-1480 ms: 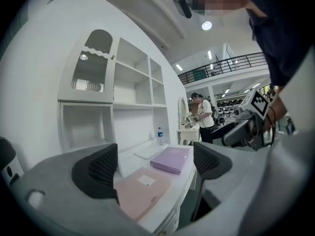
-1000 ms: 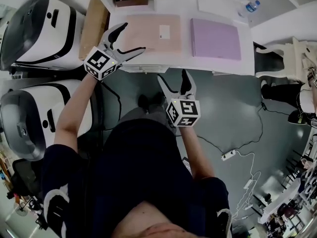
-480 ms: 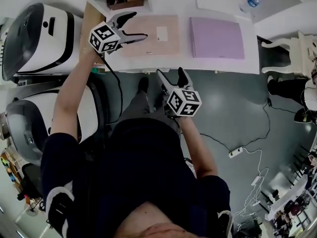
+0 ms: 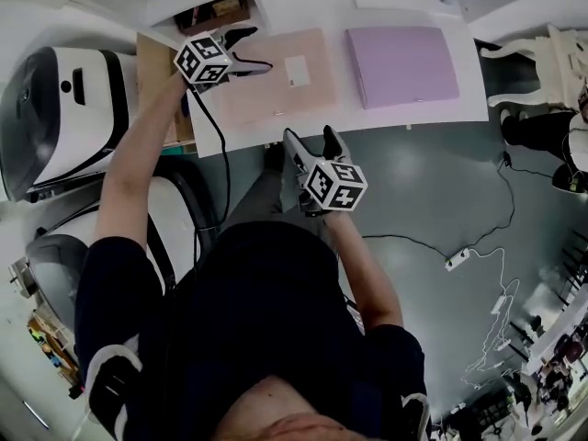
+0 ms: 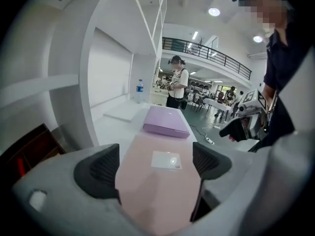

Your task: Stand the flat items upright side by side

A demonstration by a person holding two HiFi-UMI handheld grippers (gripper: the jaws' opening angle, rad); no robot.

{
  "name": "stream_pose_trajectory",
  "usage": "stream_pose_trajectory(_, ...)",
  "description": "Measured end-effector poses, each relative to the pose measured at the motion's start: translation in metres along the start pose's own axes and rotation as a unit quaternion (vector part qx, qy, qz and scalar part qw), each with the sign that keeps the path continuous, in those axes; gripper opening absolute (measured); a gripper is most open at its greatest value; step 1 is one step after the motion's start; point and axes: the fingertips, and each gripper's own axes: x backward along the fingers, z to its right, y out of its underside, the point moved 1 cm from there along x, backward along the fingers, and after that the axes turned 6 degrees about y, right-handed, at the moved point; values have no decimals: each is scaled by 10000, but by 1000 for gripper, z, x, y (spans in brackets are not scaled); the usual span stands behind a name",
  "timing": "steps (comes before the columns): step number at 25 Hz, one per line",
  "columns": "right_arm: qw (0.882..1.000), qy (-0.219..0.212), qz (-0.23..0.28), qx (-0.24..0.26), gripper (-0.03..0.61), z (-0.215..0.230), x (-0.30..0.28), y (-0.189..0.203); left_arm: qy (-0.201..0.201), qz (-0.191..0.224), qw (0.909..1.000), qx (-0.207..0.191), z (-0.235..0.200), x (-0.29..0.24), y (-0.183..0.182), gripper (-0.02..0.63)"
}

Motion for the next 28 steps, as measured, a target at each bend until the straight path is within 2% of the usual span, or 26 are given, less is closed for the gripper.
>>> stream_pose_trajectory(7, 9974, 69, -210, -683, 428, 3, -37, 19, 465, -540, 9973, 190, -27, -22, 32, 477)
stream_pose_trajectory(14, 9924, 202, -195, -1201, 430, 14, -67, 30, 891, -1059, 9896, 385, -46, -37, 54, 477)
stream_pose_trajectory(17, 9873, 196, -128, -1572, 431, 23, -78, 34, 1083, -1298, 9846, 452, -48, -44, 65, 477)
stream_pose_trajectory(21, 9756, -15, -2, -2196, 432, 27, -90, 35, 1268, -1558, 9784, 488, -51, -52, 73, 476)
stream_pose_trajectory(28, 9621, -2, 60, -2727, 431, 41, -105, 41, 1485, -1866, 9699, 487, -55, -66, 80, 469)
